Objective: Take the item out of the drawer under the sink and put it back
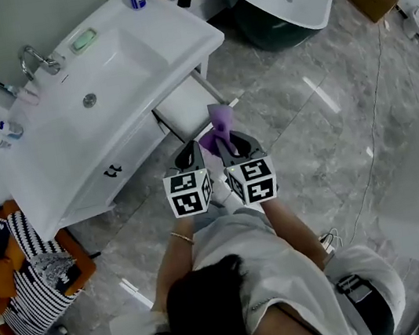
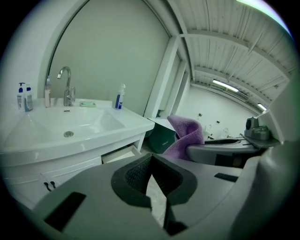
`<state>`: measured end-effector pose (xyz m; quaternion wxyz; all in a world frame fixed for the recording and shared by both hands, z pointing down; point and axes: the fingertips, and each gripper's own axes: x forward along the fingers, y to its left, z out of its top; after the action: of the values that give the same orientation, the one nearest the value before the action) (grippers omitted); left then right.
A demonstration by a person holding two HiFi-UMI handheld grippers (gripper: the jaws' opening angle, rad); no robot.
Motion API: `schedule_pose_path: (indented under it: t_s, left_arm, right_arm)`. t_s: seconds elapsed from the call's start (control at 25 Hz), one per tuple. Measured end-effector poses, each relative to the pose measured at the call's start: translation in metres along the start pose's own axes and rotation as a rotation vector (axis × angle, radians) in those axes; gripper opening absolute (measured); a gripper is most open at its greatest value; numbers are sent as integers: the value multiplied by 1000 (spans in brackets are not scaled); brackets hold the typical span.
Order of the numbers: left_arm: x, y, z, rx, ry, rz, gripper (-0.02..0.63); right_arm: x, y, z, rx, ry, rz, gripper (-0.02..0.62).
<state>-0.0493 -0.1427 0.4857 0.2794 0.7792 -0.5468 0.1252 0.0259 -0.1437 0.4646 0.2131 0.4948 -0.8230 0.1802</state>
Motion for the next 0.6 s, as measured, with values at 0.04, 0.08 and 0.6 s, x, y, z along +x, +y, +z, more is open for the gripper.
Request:
schedule_pose_path:
  t_s: [0.04,0.08,0.6]
  left_arm:
    - [4,4,2,-4,2,0,3]
    - [7,8,3,-7,4,0,3]
    - [34,29,16,-11,12,13,3]
  right_arm:
    - [4,0,3,2,0,-3,80]
    - [8,0,6,5,1,-5,80]
    - [45,-8,16,3,16,1,80]
